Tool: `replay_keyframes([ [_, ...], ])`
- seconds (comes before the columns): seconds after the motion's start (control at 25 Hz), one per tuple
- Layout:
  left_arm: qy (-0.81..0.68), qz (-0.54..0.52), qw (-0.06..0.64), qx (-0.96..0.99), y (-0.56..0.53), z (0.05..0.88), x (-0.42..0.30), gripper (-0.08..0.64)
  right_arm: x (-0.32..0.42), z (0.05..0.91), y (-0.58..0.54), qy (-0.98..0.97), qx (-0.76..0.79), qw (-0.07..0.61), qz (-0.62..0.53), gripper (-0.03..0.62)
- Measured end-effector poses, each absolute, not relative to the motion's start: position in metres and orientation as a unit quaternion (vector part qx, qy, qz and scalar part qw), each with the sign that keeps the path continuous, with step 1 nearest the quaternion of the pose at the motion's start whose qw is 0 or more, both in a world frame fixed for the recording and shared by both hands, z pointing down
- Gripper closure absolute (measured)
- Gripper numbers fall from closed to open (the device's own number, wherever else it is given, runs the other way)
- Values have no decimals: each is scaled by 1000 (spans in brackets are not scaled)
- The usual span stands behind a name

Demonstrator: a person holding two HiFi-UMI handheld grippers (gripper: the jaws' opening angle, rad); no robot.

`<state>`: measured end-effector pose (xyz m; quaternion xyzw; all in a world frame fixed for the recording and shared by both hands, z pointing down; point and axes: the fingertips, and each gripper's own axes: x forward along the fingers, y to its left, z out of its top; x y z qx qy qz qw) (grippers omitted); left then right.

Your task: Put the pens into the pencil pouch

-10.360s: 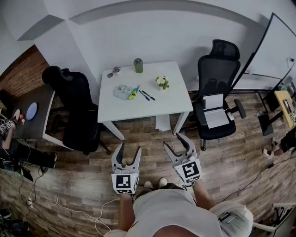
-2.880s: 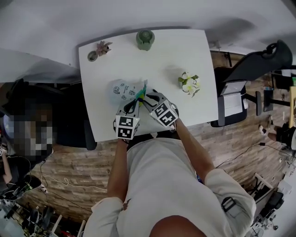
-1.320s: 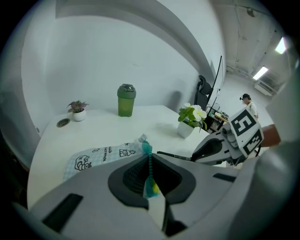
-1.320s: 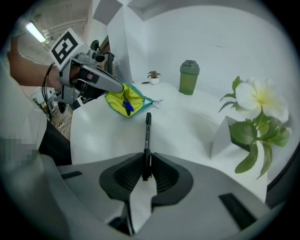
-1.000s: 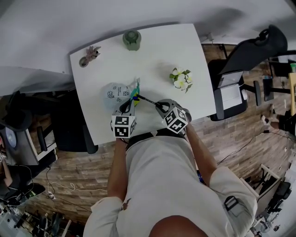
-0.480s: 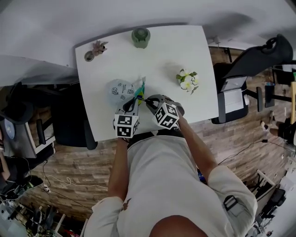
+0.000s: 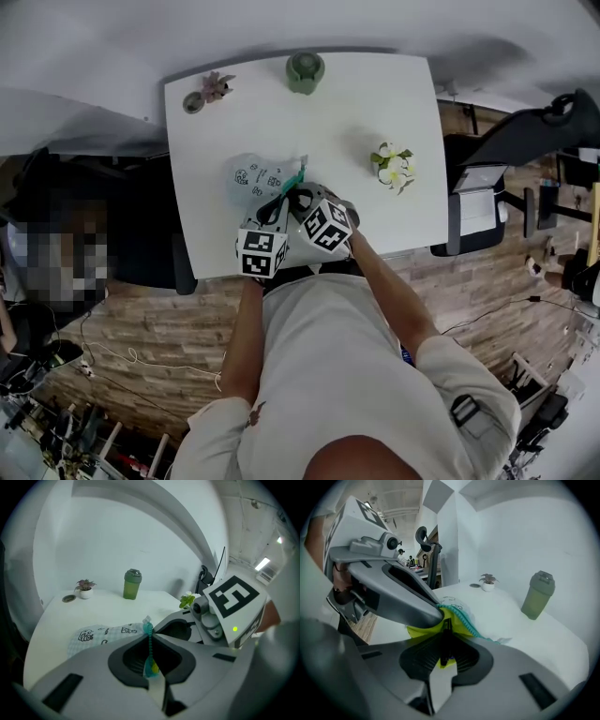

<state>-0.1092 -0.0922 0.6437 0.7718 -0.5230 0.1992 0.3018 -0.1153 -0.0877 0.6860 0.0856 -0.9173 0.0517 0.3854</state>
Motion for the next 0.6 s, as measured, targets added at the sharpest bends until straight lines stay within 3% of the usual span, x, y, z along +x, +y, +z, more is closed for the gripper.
replay_keyframes([
  [0.6,-492,228,293,787,-84,667,-100,546,-64,675,-96,-909,195,358,83,471],
])
